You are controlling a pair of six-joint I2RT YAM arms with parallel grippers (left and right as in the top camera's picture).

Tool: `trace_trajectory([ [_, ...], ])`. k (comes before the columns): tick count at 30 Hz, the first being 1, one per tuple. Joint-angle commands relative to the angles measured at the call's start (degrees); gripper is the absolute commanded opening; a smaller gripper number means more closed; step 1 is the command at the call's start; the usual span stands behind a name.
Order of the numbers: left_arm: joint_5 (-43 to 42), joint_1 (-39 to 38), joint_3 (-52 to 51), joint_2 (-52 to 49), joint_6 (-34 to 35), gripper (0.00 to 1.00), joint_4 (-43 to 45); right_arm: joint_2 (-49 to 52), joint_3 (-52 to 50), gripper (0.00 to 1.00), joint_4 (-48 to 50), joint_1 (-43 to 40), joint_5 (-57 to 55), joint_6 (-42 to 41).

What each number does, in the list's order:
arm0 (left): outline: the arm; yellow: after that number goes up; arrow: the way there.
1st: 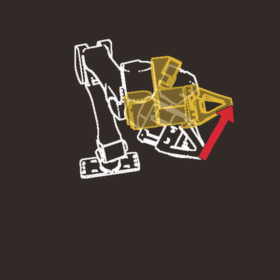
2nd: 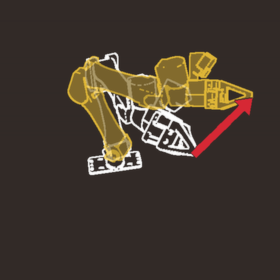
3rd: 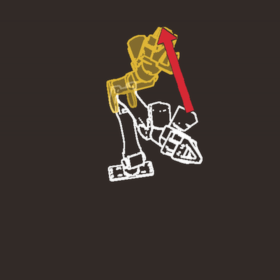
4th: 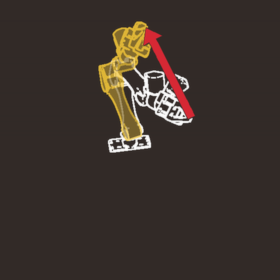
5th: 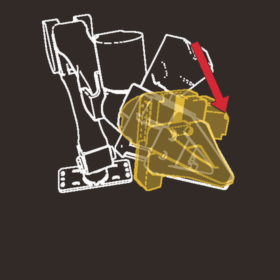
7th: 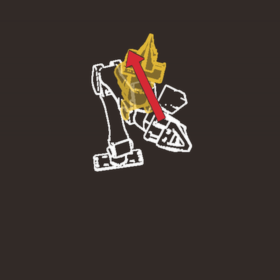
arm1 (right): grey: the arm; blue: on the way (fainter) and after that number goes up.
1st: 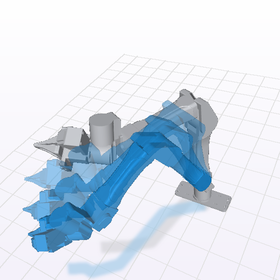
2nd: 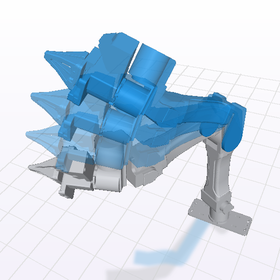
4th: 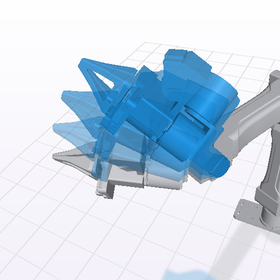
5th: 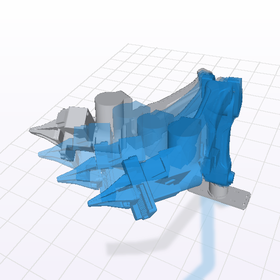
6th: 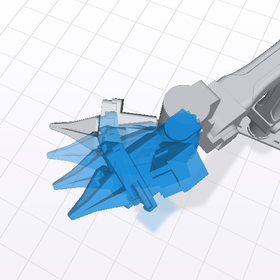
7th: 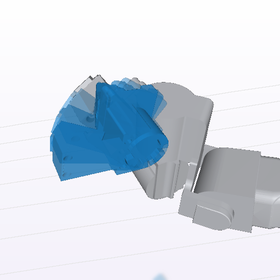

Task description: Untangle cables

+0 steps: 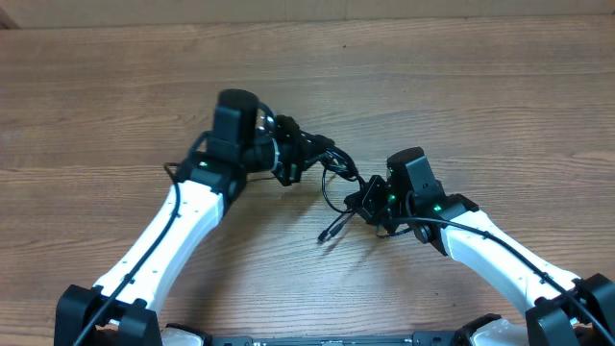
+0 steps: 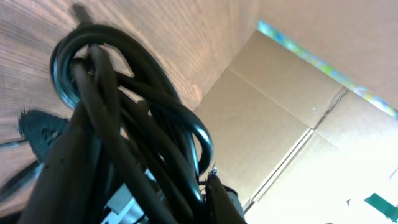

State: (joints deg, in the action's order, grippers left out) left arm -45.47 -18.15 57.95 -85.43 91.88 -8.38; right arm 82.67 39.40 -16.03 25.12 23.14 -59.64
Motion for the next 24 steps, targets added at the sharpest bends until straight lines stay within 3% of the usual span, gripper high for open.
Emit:
trace_trajectory([
  [1,-2.3,4.9,1.0,0.8,-11.5,0.04,2.3,0.7,-0.7,0.04,-2.3,-0.5,-1.1,4.9],
  [3,-3.1,5.1,1.0,0.8,-17.6,0.04,2.3,0.7,-0.7,0.04,-2.1,-0.5,-2.1,4.9],
  [5,-4.1,5.1,1.0,0.8,-30.1,0.04,2.0,0.7,-0.7,0.05,-1.7,-0.5,-2.6,7.2],
  [7,-4.8,5.2,1.0,0.8,-35.9,0.04,1.7,0.7,-0.7,0.06,-1.7,-0.5,-2.4,10.7],
  [11,-6.5,7.9,1.0,0.8,-38.1,0.04,8.4,0.6,-0.7,0.2,-4.2,-0.5,-2.5,16.0],
  [16,-14.8,10.1,1.0,0.8,-33.1,0.04,29.3,0.6,-0.7,0.23,-7.0,-0.5,-2.5,16.9],
  [18,-16.6,9.8,1.0,0.8,-33.9,0.04,29.2,0.6,-0.7,0.28,-6.3,-0.5,-2.4,16.8],
  [20,-20.2,9.7,1.0,0.8,-39.7,0.04,28.0,0.6,-0.6,0.47,-5.3,-0.6,-2.5,17.2],
  [22,-24.3,9.7,1.0,0.8,-46.8,0.04,27.6,0.0,1.1,0.54,-8.2,-2.6,-1.6,20.8],
  [24,-29.6,9.7,1.0,0.8,-58.4,0.04,26.2,-1.3,5.0,0.56,-15.1,-5.8,0.5,25.6],
])
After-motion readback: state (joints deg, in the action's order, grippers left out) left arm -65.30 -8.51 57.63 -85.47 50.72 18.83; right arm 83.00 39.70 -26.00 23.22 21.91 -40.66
